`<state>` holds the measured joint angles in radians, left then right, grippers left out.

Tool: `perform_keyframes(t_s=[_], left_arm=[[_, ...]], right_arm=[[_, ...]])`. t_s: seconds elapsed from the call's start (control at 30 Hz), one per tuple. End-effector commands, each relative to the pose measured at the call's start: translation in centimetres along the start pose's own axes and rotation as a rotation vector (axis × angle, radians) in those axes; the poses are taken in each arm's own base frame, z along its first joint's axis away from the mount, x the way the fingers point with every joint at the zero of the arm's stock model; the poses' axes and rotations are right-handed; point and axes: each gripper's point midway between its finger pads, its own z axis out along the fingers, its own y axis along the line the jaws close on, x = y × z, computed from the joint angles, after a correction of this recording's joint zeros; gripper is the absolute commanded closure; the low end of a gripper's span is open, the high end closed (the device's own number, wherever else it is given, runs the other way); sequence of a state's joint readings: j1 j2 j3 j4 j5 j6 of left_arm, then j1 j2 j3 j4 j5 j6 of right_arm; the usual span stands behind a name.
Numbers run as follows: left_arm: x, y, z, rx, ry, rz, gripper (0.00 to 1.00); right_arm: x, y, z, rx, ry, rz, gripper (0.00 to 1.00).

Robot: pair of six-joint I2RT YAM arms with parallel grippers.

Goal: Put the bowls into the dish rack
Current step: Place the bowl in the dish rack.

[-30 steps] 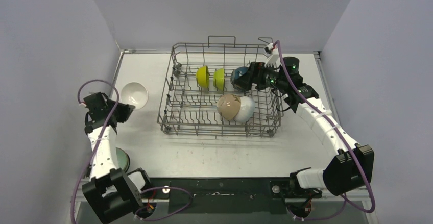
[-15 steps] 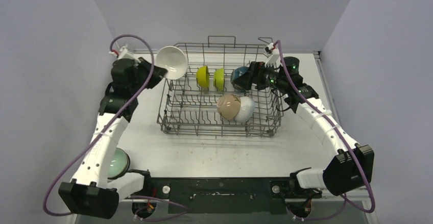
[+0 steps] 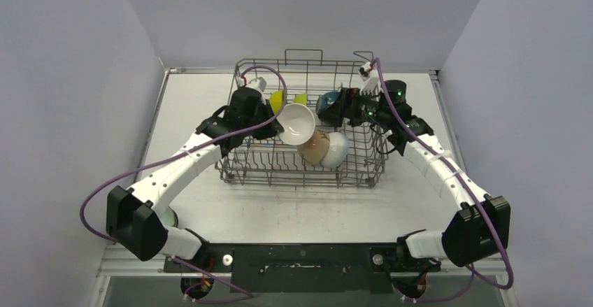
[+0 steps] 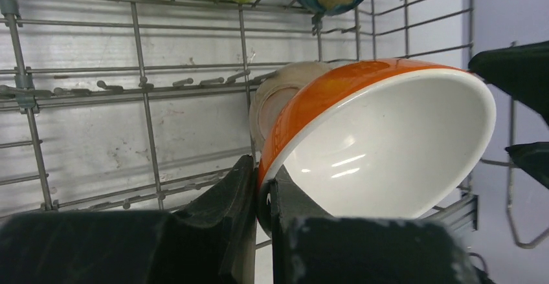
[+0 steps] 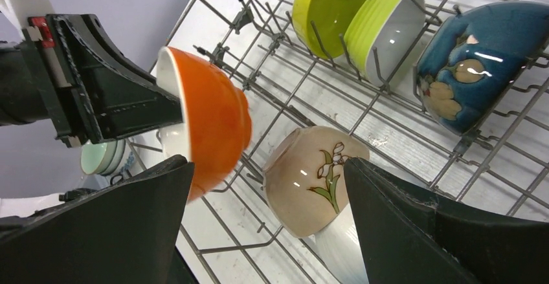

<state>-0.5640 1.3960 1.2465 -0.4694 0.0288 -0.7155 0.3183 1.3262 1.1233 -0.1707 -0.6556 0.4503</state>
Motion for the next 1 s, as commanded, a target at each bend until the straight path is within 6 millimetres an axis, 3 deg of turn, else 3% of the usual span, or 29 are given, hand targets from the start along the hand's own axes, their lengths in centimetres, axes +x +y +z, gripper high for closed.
perform_keyframes(t_s=[0.0,0.17,0.47,0.57,0.8,0.9,0.97], left_arm=[[-0.6,-1.2,-0.2,-0.042,-0.039,0.101,1.0],[1.2,-0.8,0.9,-0.066,0.01,0.119,1.0],[1.6,-1.3,1.2,-0.048,0.033,0.121,1.0],[1.8,-1.3,1.3,-0.035,0.032,0.118,1.0],[1.8,-1.8,0.8,0.003,0.02,0.121,0.95],[1.6,-1.8,0.1,0.019,-0.005,0.12,0.85],[1.3,-2.1,-0.7,0.06,-0.039,0.132,0.74]], right_arm=[[0.4,1.2,1.2,-0.034,0.026,-0.059,0.1],[2.9,1.7,3.1,0.029,0.107,-0.137,0.1],[4.8,1.5,5.0,0.098,0.174,-0.197,0.04],[4.9,1.6,5.1,0.109,0.173,-0.212,0.17],[4.5,1.9,5.1,0.107,0.157,-0.219,0.72],[4.1,2.1,5.1,0.107,0.149,-0.223,0.92],[3.9,2.1,5.0,0.109,0.144,-0.228,0.95]])
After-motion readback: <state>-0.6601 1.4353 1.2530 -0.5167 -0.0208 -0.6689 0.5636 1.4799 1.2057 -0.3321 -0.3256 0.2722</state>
